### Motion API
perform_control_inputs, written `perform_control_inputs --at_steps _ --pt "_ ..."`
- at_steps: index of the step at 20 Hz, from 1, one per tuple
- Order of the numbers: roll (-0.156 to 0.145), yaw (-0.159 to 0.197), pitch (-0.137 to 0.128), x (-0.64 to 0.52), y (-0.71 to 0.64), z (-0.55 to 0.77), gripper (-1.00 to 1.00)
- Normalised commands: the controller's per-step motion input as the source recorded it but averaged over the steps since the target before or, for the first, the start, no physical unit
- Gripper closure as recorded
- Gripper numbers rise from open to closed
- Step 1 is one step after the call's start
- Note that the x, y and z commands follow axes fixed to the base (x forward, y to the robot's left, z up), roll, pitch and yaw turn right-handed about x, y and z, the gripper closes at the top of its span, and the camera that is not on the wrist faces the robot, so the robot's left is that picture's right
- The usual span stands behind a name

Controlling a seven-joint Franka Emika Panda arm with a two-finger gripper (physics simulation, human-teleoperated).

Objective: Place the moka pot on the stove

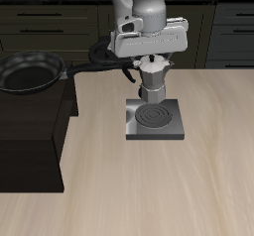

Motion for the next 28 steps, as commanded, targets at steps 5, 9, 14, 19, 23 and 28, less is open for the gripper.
perform_control_inputs --at_steps 5,9,14,19,23,28 --pt "-0.015 0.024 -0.023 -0.18 -0.12 0.04 1.0" --pt "-0.006 0.0 -0.008 -0.13 -0.06 0.03 1.0" --pt "-0.018 0.031 -0.022 -0.16 -0.05 0.01 1.0" --pt "-0.023 0.02 -0.016 -0.07 -0.12 0.03 1.0" --pt "-0.034 0.021 -0.008 0.07 -0.17 -0.03 1.0" --pt "-0.025 -0.012 0.012 -0.01 -0.12 -0.12 1.0"
